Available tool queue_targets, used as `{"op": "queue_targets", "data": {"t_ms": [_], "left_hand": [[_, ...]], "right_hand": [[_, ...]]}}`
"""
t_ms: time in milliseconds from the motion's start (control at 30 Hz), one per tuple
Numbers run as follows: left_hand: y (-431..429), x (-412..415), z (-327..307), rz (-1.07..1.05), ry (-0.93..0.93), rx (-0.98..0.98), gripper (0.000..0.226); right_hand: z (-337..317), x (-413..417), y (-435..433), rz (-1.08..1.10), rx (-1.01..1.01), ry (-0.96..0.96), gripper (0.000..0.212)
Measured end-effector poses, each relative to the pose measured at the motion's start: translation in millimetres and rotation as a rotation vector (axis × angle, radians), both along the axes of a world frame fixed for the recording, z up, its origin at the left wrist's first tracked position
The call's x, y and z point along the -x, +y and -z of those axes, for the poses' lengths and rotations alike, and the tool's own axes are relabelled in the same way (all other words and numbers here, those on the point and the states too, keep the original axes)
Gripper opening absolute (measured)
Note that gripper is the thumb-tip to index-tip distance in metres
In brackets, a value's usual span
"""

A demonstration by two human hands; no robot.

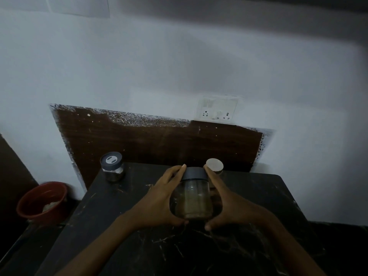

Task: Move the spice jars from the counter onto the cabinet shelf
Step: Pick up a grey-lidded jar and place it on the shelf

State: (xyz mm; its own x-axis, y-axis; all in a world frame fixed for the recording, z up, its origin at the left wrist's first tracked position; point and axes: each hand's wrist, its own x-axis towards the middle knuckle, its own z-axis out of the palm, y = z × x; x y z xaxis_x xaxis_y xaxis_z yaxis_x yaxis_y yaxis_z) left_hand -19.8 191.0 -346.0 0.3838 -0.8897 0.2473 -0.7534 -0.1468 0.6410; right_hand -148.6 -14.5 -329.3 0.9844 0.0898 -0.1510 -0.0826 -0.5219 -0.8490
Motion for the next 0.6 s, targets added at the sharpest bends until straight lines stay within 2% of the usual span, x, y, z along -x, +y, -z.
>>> {"op": "queue_targets", "data": {"t_ms": [267,433,600], "left_hand": [[-10,3,-5,0.028,0.032,-0.025,0.126],[-18,9,-5,0.021,-0.079,-0.027,0.131],[-27,10,-4,-0.056,-0.130,-0.003,0.123]], "right_hand": [[2,0,-6,0.103,0.077,-0.120,0.127],[-2,-1,-6,0.122,0.120,-0.174,0.123],[-5,-6,-7,0.120,0.227,-0.208,0.128]]}}
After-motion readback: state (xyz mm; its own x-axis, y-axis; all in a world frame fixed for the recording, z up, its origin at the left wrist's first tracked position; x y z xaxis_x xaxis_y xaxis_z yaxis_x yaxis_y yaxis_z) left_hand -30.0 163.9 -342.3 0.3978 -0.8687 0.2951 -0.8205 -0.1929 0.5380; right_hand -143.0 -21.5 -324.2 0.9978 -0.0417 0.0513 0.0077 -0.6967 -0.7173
